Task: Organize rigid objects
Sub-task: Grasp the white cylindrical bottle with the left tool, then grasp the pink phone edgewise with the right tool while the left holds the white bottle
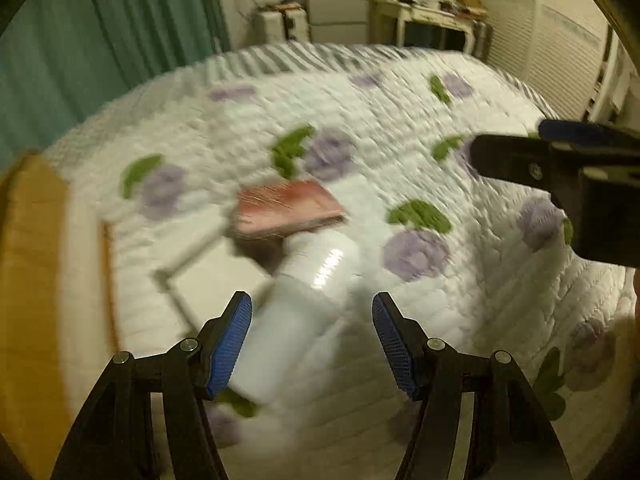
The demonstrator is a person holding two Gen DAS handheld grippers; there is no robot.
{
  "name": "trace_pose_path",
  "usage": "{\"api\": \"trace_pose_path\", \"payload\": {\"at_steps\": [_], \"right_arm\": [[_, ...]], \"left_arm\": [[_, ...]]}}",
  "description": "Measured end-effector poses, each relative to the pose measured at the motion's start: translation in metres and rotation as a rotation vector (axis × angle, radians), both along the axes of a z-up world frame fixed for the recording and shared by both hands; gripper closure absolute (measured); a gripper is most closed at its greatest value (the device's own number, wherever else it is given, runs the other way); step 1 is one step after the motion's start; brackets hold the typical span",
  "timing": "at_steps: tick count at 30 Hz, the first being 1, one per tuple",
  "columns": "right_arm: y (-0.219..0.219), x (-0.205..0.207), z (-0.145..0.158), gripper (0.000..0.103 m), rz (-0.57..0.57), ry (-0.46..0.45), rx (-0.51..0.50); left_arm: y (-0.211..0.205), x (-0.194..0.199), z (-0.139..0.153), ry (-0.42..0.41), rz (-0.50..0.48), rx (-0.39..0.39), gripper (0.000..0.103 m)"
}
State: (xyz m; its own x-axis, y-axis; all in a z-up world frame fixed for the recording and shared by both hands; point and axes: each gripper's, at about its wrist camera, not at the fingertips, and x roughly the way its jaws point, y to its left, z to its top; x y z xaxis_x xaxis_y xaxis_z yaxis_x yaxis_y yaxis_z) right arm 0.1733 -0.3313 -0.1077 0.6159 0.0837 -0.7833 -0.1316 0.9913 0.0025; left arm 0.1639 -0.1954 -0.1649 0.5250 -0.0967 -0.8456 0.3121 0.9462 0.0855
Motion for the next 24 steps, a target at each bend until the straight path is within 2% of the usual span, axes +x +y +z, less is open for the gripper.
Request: {"api": "trace_pose_path", "payload": {"at_steps": [3,7,8,9,12,16,18,19,24], "right_arm": [[-0.002,0.003,-0.010,0.010,0.005,0.038,0.036],[-0.008,0.004,-0.018,0.010,-0.020,0.073,0.057],[-0.011,0.005,-0.017,0.010,-0.032,0.075,0.064],[-0.013,0.005,-0.017,0.010,-0.038,0.075,0.076],[-0.019,0.003,-0.016,0.010,-0.056,0.072,0.105],[-0.016,0.003,-0.014,0.010,-0.037,0.055,0.099],[-0.007,0.003,-0.011,0.010,0.001,0.030,0.069],[0.000,0.003,-0.010,0.010,0.033,0.017,0.049],[0.037,0.006,-0.010,0.010,0.221,-0.018,-0.009]], "left_arm": [[-0.014,0.000,-0.012,-0.032,-0.034,0.084,0.038],[-0.015,0.008,-0.021,0.001,-0.047,0.042,0.041],[-0.013,0.010,-0.023,0.010,-0.046,0.041,0.045],[-0.011,0.009,-0.022,0.009,-0.040,0.046,0.057],[0.000,0.002,-0.011,0.031,-0.022,-0.019,0.057],[0.018,-0.028,0.024,-0.076,0.051,-0.044,0.057],[0.028,-0.035,0.035,-0.096,0.111,-0.060,0.057],[0.037,-0.040,0.041,-0.103,0.170,-0.077,0.057],[0.056,-0.051,0.041,-0.116,0.344,-0.083,0.057]]}}
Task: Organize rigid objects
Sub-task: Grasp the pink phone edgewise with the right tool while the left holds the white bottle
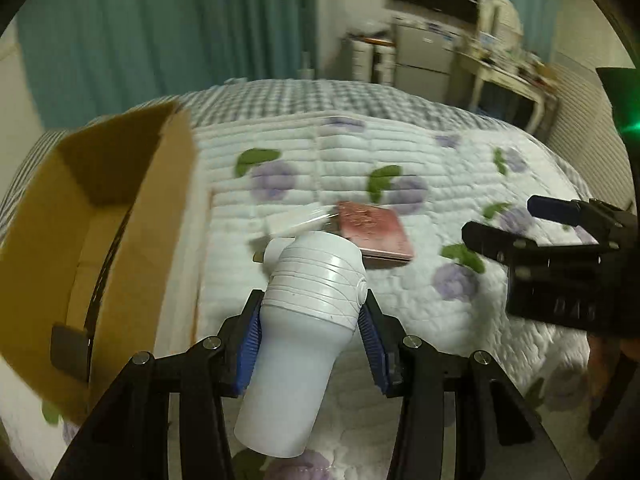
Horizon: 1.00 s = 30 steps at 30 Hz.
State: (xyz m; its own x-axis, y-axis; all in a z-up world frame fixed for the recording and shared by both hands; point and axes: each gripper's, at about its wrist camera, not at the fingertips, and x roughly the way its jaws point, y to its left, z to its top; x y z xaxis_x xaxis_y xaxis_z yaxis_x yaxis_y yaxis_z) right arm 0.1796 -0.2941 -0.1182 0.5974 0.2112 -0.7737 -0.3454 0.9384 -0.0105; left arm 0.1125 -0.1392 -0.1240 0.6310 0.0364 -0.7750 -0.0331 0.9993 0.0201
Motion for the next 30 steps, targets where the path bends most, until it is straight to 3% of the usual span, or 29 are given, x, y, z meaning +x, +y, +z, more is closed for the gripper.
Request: {"api": "trace_pose_path", "payload": {"at_steps": [5,8,12,21,26,28,30], "right_arm": [[0.019,0.003,-0.010,0.010,0.117,-0.024,-0.079],[0.028,0.005,-0.021,0.011,0.186,0.017,-0.086],[0.049,0.007,-0.043,0.020,0.271,0.062,-0.177],[0.085,0.008,-0.060,0.028,0.378,-0.035,-0.322],[0.103,0.011,-0.073,0.042,0.406,-0.057,-0.378],[0.105,0.013,-0.071,0.061,0.408,-0.067,-0.371],[0.103,0.010,-0.067,0.066,0.406,-0.083,-0.363]], "left_arm": [[0.006,0.005,-0.014,0.029,0.105,-0.044,0.057],[0.010,0.008,-0.021,0.024,0.161,-0.059,0.057],[0.017,0.011,-0.028,0.028,0.228,-0.080,0.057],[0.025,0.016,-0.042,0.069,0.288,-0.106,0.057],[0.025,0.015,-0.044,0.074,0.291,-0.102,0.057],[0.025,0.014,-0.043,0.075,0.288,-0.101,0.056],[0.024,0.014,-0.042,0.075,0.282,-0.101,0.056]]}}
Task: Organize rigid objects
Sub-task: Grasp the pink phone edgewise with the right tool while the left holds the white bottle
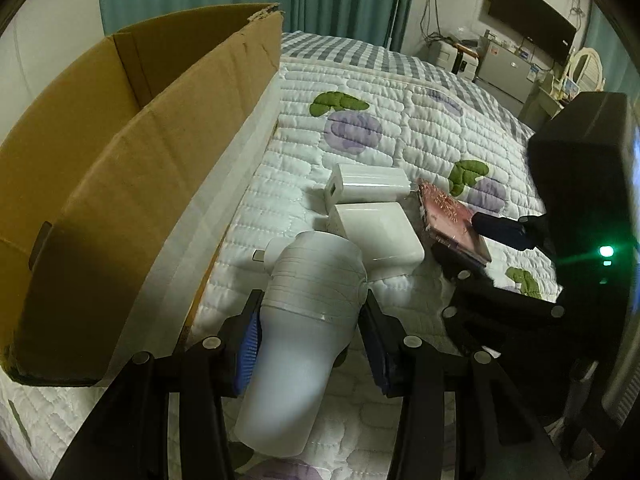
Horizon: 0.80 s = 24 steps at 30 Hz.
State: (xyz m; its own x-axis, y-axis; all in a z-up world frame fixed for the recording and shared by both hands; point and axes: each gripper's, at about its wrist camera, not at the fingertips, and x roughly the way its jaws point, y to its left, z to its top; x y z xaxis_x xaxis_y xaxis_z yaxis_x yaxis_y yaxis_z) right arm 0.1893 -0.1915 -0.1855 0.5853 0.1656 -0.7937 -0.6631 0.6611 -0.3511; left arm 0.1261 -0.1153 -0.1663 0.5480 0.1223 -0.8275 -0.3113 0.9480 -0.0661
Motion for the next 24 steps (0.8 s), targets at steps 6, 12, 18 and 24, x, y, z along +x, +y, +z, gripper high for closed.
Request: {"api": "trace_pose_path", "payload": {"at_steps": [6,12,18,24], "right_arm": [[-0.023,-0.009,0.038,0.092,-0.035,0.007,0.136],[-0.045,-0.011,0.052,0.093,-0.118,0.168,0.221],[-0.047,0.006,0.042,0.090,-0.166,0.246,0.274],[-0.027,0.020,0.032,0.089,-0.183,0.228,0.237]], "left_arm": [[-0.003,-0.002,0.007,-0.016,-0.019,-0.010,0.056],[-0.003,-0.004,0.016,-0.035,-0.035,-0.023,0.056],[-0.001,0.000,0.016,-0.029,-0.050,-0.033,0.056],[-0.003,0.000,0.015,-0.021,-0.062,-0.026,0.056]]}}
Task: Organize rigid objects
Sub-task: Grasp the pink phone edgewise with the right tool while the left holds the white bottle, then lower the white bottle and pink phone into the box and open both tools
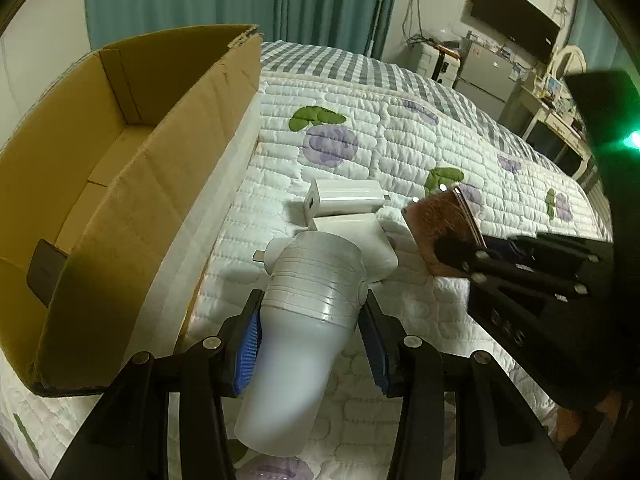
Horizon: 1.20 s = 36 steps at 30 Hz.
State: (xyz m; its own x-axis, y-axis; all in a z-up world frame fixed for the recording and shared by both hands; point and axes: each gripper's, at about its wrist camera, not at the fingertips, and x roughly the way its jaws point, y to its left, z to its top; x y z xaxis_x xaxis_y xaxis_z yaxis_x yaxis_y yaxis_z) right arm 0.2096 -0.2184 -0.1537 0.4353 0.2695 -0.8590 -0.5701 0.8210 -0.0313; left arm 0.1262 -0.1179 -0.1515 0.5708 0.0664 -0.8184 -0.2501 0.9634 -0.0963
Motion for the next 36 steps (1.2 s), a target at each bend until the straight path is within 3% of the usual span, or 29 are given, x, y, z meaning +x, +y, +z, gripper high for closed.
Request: {"api": "trace_pose_path", "payload": {"at_steps": [7,14,20,26,31,36], "right_arm": [[-0.018,-0.016,0.035,0.094,-0.064,-0.086,0.024],[-0.029,-0.058,0.095,0.094,-0.160,-0.181,0.039],[-0.006,-0.099,0.160,0.094,-0.170,-0.266,0.020],[0.046,-0.123,0.212,0.094,-0.142,-0.318,0.078],[0.100,-0.131,0.221,0.094,-0.091,-0.312,0.142],[0.149,-0.121,0.204,0.094,-0.047,-0.273,0.161]], "left_arm": [[-0.006,-0.011,0.014,-0.011,-0.058,-0.003,0.056],[-0.006,-0.041,0.074,-0.128,-0.145,-0.048,0.056],[0.027,-0.058,0.138,-0.232,-0.199,-0.074,0.056],[0.089,-0.063,0.180,-0.297,-0.199,-0.047,0.056],[0.141,-0.057,0.183,-0.296,-0.179,0.010,0.056],[0.186,-0.040,0.161,-0.256,-0.164,0.028,0.056]]}}
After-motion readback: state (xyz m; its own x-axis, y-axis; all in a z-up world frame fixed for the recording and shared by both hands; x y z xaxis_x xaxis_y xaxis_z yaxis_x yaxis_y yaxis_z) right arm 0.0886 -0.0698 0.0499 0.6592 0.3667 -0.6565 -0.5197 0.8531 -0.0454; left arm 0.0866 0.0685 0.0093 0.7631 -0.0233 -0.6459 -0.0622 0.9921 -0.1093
